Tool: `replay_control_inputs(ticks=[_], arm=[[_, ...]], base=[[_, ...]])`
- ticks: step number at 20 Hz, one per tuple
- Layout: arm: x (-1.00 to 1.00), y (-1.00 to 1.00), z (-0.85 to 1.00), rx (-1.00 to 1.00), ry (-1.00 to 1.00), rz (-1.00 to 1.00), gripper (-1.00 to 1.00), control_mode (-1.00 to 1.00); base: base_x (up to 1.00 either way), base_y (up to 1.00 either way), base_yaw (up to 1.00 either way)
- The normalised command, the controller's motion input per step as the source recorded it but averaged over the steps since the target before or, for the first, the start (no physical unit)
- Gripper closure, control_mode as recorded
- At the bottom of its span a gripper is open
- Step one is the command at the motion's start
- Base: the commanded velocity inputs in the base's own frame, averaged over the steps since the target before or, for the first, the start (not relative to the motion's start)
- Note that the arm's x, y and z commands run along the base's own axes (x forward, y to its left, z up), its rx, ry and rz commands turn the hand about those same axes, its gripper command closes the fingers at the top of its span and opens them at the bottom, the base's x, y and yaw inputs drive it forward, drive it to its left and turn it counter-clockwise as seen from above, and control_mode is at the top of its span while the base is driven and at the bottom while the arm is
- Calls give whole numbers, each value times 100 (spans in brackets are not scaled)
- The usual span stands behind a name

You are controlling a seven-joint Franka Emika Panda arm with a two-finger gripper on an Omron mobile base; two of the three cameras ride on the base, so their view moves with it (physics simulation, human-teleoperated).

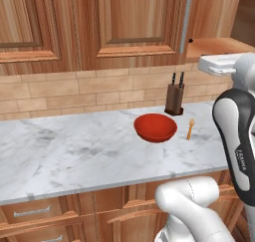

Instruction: Pick the pan from the cabinet and place it on the stove. Then turn on the stove burner for the pan.

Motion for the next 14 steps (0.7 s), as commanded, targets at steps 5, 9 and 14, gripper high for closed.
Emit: replay_control_inputs(ticks=[5,9,14], arm=[[26,-2,0,0,-5,0,-100,-100],[25,-11,0,0,-16,0,-100,-100],[24,-4,5,0,-6,-1,-100,-100]], base=[[0,0,0],[0,0,0],[0,0,0]])
